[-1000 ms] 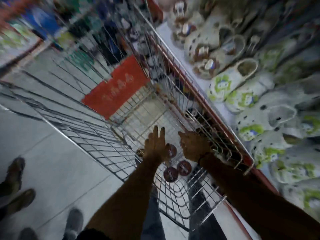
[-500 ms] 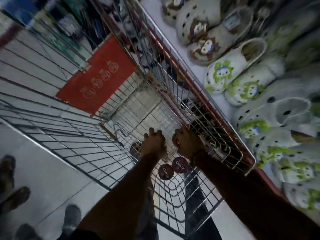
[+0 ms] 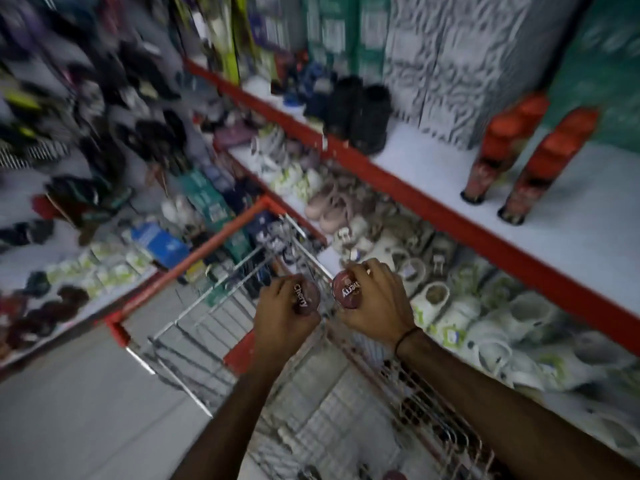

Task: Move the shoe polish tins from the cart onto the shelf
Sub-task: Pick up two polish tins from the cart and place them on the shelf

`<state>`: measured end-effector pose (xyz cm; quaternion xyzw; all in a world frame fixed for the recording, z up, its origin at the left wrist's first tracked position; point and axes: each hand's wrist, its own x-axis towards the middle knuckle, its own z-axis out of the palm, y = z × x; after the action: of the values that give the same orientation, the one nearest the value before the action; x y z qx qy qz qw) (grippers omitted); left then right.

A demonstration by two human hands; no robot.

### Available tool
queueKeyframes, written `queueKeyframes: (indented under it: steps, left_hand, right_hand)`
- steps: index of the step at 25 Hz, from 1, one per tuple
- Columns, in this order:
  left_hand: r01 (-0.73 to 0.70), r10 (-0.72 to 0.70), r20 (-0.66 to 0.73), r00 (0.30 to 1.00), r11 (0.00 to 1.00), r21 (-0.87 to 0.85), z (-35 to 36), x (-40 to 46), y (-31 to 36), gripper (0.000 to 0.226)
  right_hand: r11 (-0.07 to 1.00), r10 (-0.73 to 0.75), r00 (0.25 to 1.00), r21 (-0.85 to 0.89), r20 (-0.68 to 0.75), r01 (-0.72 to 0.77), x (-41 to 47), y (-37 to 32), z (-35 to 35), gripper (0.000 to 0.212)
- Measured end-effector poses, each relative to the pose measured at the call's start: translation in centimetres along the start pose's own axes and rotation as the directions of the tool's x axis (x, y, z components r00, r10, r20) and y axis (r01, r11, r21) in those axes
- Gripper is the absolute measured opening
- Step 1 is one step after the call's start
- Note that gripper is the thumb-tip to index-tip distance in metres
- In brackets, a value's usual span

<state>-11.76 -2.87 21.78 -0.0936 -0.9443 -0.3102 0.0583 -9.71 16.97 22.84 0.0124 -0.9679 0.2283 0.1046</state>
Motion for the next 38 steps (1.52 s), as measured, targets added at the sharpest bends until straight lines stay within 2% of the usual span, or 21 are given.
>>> queueKeyframes:
  steps: [3,5,7,9,11,13,15,17,19,22,26,31,32,34,35,38]
  left_hand:
    - [-0.159,0.137,-0.134,0.981,0.972,-0.170,-3.5,2.8,5.2,0.061]
    - [-0.254,0.216,-0.166,0.962,0.932,-0.260,-4.3,4.3,9.9,0.060]
    - [-0.346,0.304,-0.178,0.936,0.889,-0.301,-3.7,5.3,14.4,0.055]
    - [-0.477,0.441,-0.184,0.879,0.819,-0.318,-1.9,5.4,19.5,0.051]
    - [-0.572,0.569,-0.110,0.815,0.759,-0.312,0.7,5.2,24.5,0.048]
    - [-0.618,0.655,0.018,0.756,0.721,-0.314,3.5,4.8,29.5,0.042]
    - [-0.601,0.666,0.182,0.723,0.737,-0.307,6.0,4.5,32.5,0.037]
    - [-0.598,0.654,0.301,0.694,0.756,-0.266,8.2,4.4,35.2,0.027]
    - [-0.620,0.673,0.309,0.672,0.740,-0.263,10.3,4.7,37.5,0.016]
    - [-0.663,0.700,0.331,0.633,0.711,-0.235,12.8,6.1,40.3,0.025]
    - [-0.624,0.648,0.349,0.677,0.757,-0.196,14.9,7.9,42.3,0.018]
    - [-0.607,0.611,0.380,0.694,0.781,-0.147,14.3,8.3,43.0,0.032]
    - [-0.606,0.620,0.348,0.703,0.779,-0.161,13.6,7.9,42.7,0.035]
    - [-0.597,0.645,0.185,0.741,0.760,-0.257,11.9,6.9,41.5,0.035]
    - [-0.592,0.639,0.074,0.765,0.745,-0.308,11.1,6.3,39.9,0.032]
    - [-0.598,0.559,-0.223,0.799,0.695,-0.399,8.6,3.7,34.2,0.017]
  right_hand:
    - [0.999,-0.012,0.964,0.031,-0.267,0.021,1.5,-0.7,-7.9,0.069]
    - [1.000,0.008,0.923,0.019,-0.385,-0.001,1.4,0.6,-13.4,0.073]
    - [0.997,0.067,0.903,0.002,-0.425,-0.073,0.3,2.8,-18.0,0.077]
    - [0.975,0.181,0.861,-0.026,-0.475,-0.219,-2.3,5.9,-21.8,0.075]
    - [0.920,0.284,0.825,-0.104,-0.488,-0.378,-5.1,9.1,-24.6,0.064]
    - [0.821,0.378,0.822,-0.256,-0.426,-0.510,-7.6,12.4,-26.9,0.058]
    - [0.744,0.452,0.825,-0.368,-0.339,-0.558,-8.7,14.8,-27.7,0.056]
    - [0.707,0.486,0.811,-0.400,-0.324,-0.583,-9.5,17.2,-28.0,0.050]
    - [0.690,0.507,0.796,-0.398,-0.330,-0.604,-9.8,19.4,-28.2,0.048]
    - [0.673,0.506,0.789,-0.413,-0.348,-0.614,-9.0,21.7,-28.7,0.049]
    - [0.649,0.493,0.775,-0.426,-0.396,-0.631,-7.6,23.9,-29.2,0.052]
    - [0.631,0.551,0.752,-0.410,-0.362,-0.659,-6.9,23.8,-29.7,0.051]
    - [0.647,0.544,0.747,-0.375,-0.383,-0.664,-7.1,23.0,-29.7,0.050]
    - [0.727,0.453,0.741,-0.275,-0.496,-0.629,-7.4,20.7,-29.4,0.045]
    - [0.783,0.366,0.751,-0.255,-0.549,-0.568,-7.5,19.1,-28.5,0.039]
    - [0.913,0.075,0.712,-0.239,-0.698,-0.331,-7.7,14.1,-25.4,0.022]
